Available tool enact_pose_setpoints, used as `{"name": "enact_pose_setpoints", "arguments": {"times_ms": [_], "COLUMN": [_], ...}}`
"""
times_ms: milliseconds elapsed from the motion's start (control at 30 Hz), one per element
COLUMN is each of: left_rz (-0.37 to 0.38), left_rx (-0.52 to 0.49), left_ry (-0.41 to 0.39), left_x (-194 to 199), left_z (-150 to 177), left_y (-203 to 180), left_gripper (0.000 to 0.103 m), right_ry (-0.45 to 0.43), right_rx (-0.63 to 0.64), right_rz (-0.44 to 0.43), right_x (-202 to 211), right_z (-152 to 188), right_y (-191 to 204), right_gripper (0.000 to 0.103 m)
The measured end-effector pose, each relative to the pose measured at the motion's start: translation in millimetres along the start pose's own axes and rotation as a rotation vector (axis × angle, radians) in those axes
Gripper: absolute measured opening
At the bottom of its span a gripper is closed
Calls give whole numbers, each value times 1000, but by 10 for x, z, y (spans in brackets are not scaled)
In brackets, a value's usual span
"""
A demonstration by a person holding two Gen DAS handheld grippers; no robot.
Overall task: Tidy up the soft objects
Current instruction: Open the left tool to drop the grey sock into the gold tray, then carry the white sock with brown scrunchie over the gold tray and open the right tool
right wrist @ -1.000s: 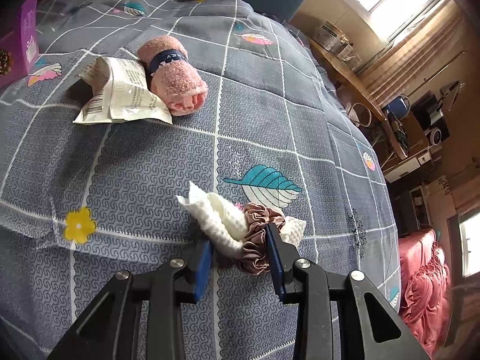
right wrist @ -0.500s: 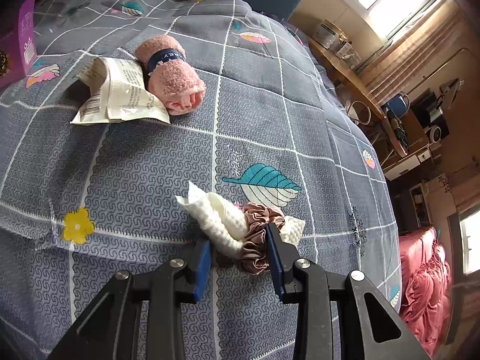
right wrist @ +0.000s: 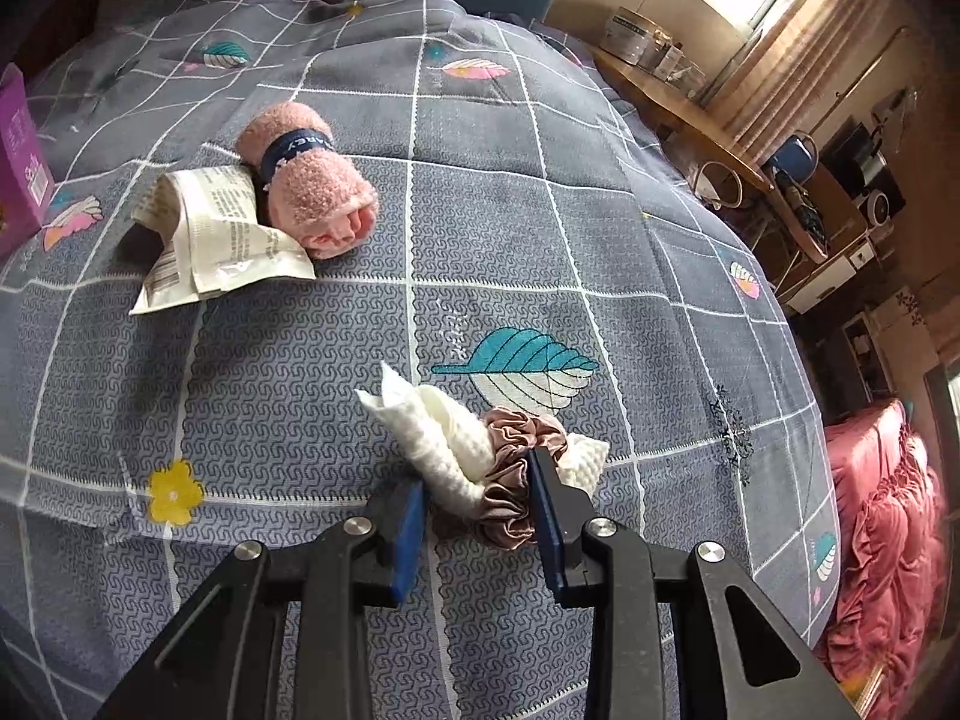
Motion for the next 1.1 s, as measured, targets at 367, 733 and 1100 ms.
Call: {"name": "enact_pose_setpoints", "arguments": {"times_ms": [367, 733, 1100], "left_rz": [56, 82, 95], "left_rx": [-38, -43, -42], "left_ry": [-18, 6, 23], "left_x": [83, 26, -12], "left_z": [17, 84, 134], "left_y": [-183, -237, -221], "left_gripper": [64, 64, 64], "right_ry": [-48, -180, -337], "right_rx": [-49, 17, 168], "right_rz": [-33, -155, -464], "right_x": [337, 1116, 2248], "right_z": [-529, -1102, -1153], "right_y": [121, 707, 1773], "right_gripper": [28, 28, 28]}}
Point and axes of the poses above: each gripper's, at about its wrist camera, not at the fingertips, and x roughly against the way its jaws point, y to its left, z to its underside, the point moved 6 cm from there along -x, roughly the way its jaws point, and after that the axes turned 11 degrees about y, right-handed, at the moved point
